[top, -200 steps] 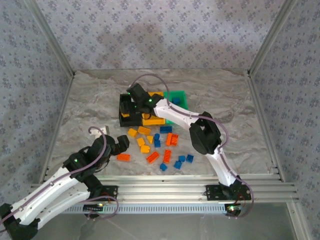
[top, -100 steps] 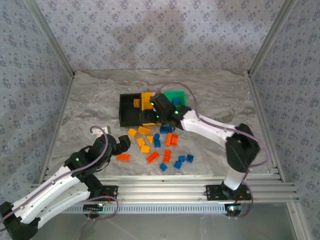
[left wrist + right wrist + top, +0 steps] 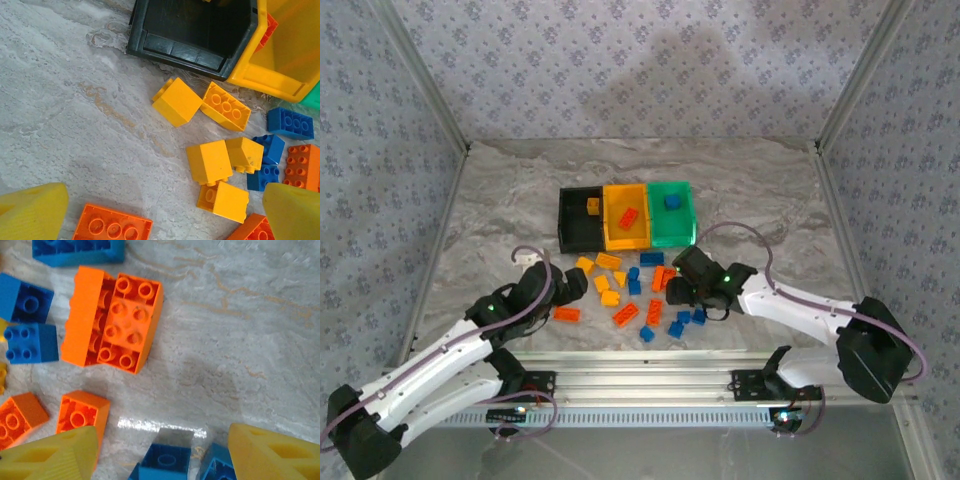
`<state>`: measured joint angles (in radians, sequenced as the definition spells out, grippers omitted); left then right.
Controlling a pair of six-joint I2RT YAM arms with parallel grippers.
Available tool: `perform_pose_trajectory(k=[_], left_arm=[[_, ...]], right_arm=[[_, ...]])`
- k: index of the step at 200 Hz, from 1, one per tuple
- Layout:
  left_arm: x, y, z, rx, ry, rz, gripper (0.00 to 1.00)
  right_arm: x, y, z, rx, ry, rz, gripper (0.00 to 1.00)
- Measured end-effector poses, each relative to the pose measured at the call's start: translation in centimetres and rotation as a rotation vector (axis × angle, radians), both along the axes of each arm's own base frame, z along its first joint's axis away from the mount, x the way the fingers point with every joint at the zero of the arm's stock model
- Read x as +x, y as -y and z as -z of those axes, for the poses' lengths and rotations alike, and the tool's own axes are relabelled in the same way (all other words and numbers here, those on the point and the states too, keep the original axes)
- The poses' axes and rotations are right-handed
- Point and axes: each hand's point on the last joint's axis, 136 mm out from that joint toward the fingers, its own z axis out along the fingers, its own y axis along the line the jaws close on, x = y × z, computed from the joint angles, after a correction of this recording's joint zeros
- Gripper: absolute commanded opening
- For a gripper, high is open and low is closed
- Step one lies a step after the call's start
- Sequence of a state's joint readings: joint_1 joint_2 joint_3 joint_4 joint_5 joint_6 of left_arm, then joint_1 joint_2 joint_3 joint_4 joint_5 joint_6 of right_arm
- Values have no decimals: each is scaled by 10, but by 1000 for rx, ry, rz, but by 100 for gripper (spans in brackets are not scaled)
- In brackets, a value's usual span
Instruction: Sort the legos into containers by color
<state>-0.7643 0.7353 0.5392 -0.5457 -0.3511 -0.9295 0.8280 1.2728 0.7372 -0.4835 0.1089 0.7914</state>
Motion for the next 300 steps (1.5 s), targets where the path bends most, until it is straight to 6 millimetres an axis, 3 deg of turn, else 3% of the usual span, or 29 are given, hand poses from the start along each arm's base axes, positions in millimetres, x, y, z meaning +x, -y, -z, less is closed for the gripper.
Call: perform_pose_trajectory(k=[56, 99, 120, 166, 194, 217, 260, 300], left_arm=[[0, -2, 0, -11, -8, -8, 99], [1, -4, -2, -25, 3, -16, 99], [0, -6, 0, -23, -3, -18, 100], [1, -7, 1, -24, -6, -23, 100], [1, -7, 1, -24, -6, -23, 99], [0, -7, 3, -24, -10, -21, 99], [0, -5, 7, -27, -24, -17, 99], [0, -4, 7, -29, -24, -15, 100]], right_arm=[[40, -9, 18, -16, -12, 72, 70], [52, -10, 32, -30, -24, 90, 68], [54, -7, 43, -45, -44, 97, 65], [58, -3, 42, -46, -45, 116, 60], [50, 19, 40, -74, -54, 149, 60], [42, 35, 35, -102, -50, 161, 66], [46, 22, 23, -67, -4, 132, 70], [54, 17, 48, -85, -57, 154, 65]])
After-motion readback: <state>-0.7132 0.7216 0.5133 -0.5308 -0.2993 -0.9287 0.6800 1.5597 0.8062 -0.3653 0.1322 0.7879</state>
